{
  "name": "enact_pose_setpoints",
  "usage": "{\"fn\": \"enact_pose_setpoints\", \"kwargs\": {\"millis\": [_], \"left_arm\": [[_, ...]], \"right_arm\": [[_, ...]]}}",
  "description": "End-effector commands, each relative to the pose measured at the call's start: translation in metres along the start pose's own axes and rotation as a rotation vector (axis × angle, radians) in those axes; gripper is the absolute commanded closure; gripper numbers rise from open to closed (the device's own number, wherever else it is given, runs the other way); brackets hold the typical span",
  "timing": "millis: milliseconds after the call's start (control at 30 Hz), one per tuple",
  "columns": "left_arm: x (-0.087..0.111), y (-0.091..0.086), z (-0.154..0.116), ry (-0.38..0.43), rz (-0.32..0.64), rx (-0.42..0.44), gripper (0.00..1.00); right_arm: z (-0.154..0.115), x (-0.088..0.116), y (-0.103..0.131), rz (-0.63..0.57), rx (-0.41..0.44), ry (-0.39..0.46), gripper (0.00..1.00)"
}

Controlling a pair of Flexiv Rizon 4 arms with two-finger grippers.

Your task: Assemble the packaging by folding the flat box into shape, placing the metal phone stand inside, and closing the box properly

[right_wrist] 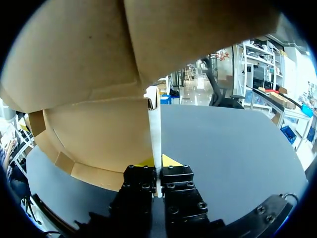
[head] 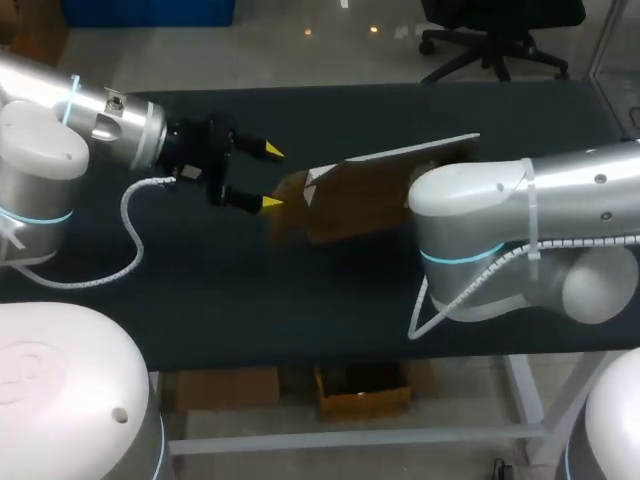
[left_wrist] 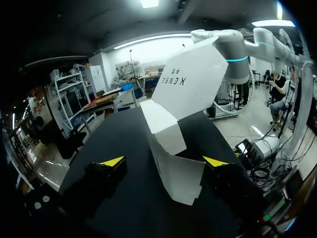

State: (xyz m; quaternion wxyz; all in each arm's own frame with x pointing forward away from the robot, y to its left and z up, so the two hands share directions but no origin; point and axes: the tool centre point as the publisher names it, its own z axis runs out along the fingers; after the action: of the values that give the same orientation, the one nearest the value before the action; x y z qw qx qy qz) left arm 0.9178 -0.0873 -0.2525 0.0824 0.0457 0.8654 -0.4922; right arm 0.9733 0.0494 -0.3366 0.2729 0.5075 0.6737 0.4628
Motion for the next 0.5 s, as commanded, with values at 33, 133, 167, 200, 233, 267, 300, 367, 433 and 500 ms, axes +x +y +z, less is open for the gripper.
{"fn": "enact_pose_setpoints", "kwargs": {"millis": [33,133,167,200,233,267,300,367,433,500], "left_arm": [[0.004,0.006,-0.014,0.007,-0.007,-0.023,0.0],[0.007,0.012,-0.021,-0.003,-0.013,-0.031,0.0],[0.008,0.013,-0.023,-0.006,-0.012,-0.032,0.0],[0.009,0.015,-0.025,-0.012,-0.013,-0.036,0.0],[0.009,0.016,-0.027,-0.016,-0.015,-0.04,0.0],[0.01,0.017,-0.028,-0.017,-0.014,-0.042,0.0],[0.01,0.018,-0.03,-0.018,-0.012,-0.046,0.0],[0.012,0.021,-0.032,-0.014,-0.007,-0.047,0.0],[0.013,0.023,-0.035,-0.013,-0.003,-0.05,0.0],[0.014,0.026,-0.037,-0.013,-0.001,-0.053,0.0]], "right_arm": [[-0.005,-0.006,0.013,-0.018,0.088,0.227,1.0],[-0.005,-0.005,0.018,-0.038,0.119,0.26,1.0],[-0.005,-0.004,0.019,-0.041,0.127,0.271,1.0],[-0.004,-0.004,0.02,-0.044,0.14,0.285,1.0],[-0.002,-0.004,0.021,-0.048,0.155,0.289,1.0],[-0.001,-0.003,0.021,-0.052,0.164,0.303,1.0],[0.0,-0.002,0.021,-0.057,0.182,0.308,1.0],[0.002,-0.001,0.022,-0.067,0.208,0.311,1.0],[0.004,-0.001,0.022,-0.069,0.234,0.323,1.0],[0.007,0.0,0.021,-0.068,0.255,0.343,1.0]]}}
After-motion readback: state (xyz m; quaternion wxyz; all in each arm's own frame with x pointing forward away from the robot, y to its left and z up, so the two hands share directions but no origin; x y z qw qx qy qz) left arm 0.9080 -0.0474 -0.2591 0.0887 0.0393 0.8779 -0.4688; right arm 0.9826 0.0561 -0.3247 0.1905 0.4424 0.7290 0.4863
